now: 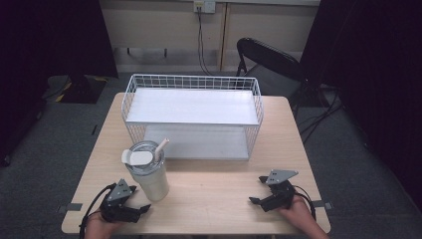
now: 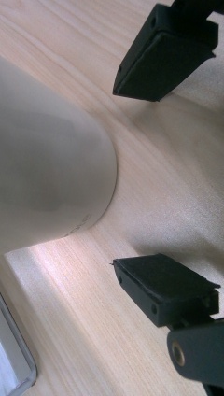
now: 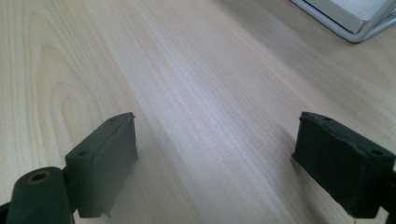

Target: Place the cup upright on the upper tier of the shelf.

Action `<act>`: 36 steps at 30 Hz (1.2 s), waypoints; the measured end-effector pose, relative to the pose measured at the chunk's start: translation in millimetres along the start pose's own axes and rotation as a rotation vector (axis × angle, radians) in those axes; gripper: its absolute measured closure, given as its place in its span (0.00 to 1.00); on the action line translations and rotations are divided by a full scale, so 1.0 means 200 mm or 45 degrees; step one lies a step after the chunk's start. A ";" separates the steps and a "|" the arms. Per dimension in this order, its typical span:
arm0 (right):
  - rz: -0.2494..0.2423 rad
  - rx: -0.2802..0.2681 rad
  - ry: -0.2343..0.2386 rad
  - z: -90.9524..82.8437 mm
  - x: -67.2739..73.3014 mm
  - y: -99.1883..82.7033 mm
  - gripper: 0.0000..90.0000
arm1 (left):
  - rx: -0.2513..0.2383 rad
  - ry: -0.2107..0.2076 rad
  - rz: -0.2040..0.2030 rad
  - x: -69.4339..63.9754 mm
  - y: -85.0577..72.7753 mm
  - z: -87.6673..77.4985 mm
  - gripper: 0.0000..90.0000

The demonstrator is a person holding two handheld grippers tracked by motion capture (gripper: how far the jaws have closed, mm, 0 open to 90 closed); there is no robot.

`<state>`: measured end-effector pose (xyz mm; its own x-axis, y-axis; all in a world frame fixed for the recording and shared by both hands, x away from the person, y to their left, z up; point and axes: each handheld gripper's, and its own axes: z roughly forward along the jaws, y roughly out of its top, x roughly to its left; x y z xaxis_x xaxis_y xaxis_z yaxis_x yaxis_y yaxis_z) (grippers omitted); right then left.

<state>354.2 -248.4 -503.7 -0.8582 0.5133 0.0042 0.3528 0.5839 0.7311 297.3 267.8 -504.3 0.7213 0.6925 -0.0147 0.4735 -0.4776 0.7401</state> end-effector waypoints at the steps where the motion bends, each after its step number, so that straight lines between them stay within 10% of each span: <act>1: -0.001 0.000 -0.001 0.00 0.00 0.00 0.14 | 0.001 -0.001 0.003 0.00 0.00 0.00 0.16; 16: -0.003 -0.001 0.001 0.00 0.00 0.00 0.14 | 0.031 -0.016 0.056 -0.02 0.05 0.02 0.18; 36: -0.003 0.000 0.001 0.00 0.00 0.00 0.14 | -0.123 -0.053 -0.022 -0.01 0.13 -0.05 0.19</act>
<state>354.6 -248.3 -503.7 -0.8592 0.5116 0.0031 0.3509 0.5849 0.7313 302.6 258.9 -478.0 0.7346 0.6763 -0.0547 0.4370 -0.4100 0.8006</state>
